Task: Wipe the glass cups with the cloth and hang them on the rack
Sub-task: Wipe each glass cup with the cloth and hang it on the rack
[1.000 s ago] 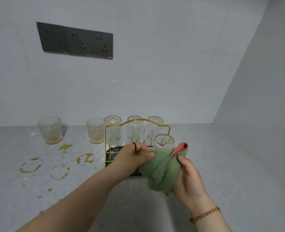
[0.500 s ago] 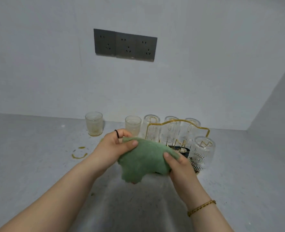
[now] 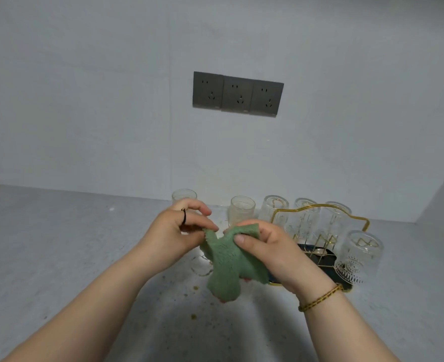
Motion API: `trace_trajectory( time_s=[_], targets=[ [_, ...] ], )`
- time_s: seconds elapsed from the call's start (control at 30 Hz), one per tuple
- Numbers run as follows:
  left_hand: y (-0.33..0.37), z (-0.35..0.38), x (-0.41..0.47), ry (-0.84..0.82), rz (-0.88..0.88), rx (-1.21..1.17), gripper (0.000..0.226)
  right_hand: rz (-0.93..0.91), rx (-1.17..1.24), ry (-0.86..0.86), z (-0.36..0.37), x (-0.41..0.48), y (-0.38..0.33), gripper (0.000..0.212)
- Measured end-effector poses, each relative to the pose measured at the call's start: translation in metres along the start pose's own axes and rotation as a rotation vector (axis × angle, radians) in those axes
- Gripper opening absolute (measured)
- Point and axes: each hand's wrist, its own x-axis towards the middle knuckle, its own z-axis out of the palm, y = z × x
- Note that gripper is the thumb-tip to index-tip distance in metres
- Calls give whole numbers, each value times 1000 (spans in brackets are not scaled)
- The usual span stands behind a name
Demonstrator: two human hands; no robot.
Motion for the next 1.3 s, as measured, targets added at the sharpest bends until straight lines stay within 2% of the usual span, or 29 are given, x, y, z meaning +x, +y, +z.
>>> trace_trajectory(
  time_s=[0.17,0.3,0.47,0.6,0.7,0.83,0.9,0.97,1.03,1.2,1.3],
  targets=[
    [-8,-12,-4,-46,-52,-315,65,-12,-66,76,27,18,9,22],
    [-23,-16,-3,-45,-184,-538,40,-67,-137,156,42,30,15,24],
    [-43,-16,-4,-76,-330,-856,33,-39,-135,233,47,41,26,27],
    [-50,-13,-7,-137,-326,-675,44,21,-177,228,45,44,35,25],
    [-53,-9,-4,-41,-313,-489,41,38,-168,240,46,45,41,26],
    [-60,-10,5,30,-308,-435,32,86,-133,261,41,49,50,39],
    [-61,-10,9,32,-305,-417,32,129,10,174,37,51,54,47],
    [-63,-8,14,65,-295,-371,32,163,304,33,36,53,63,66],
    [-66,-7,17,78,-290,-320,33,187,472,-69,36,55,71,76],
    [-77,1,29,-3,-317,-304,32,266,598,-86,31,61,89,78],
    [-86,11,41,-58,-351,-312,26,262,682,13,27,62,96,73]
  ],
)
